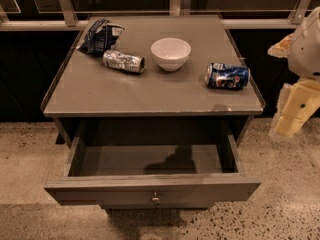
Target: Close top drawer
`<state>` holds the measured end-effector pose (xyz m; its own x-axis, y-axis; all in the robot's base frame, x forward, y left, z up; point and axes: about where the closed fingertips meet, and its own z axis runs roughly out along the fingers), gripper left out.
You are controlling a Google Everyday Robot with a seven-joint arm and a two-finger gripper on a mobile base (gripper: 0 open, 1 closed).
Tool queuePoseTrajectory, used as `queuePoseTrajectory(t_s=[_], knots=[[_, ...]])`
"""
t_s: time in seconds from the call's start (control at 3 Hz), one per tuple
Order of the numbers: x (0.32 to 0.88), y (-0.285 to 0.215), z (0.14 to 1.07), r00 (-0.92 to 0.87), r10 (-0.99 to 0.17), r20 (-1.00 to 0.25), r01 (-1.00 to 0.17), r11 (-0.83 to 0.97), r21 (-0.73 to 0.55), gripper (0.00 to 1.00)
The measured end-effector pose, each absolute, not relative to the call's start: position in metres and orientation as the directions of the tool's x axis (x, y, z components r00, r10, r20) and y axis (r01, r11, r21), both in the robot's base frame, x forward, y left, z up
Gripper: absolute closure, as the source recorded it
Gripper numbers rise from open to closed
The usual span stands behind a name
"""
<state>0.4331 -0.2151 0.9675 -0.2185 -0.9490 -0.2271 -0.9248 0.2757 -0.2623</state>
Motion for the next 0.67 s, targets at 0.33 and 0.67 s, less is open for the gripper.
queuePoseTrajectory(t_s=[0.33, 0.67], knots=[[0.413, -0.203, 0.934, -0.203, -0.928, -0.312, -0.922, 0.288, -0.257, 0.00], [0.393, -0.189, 0.870, -0.265, -0.853, -0.450, -0.910, 0.375, -0.175, 0.00]])
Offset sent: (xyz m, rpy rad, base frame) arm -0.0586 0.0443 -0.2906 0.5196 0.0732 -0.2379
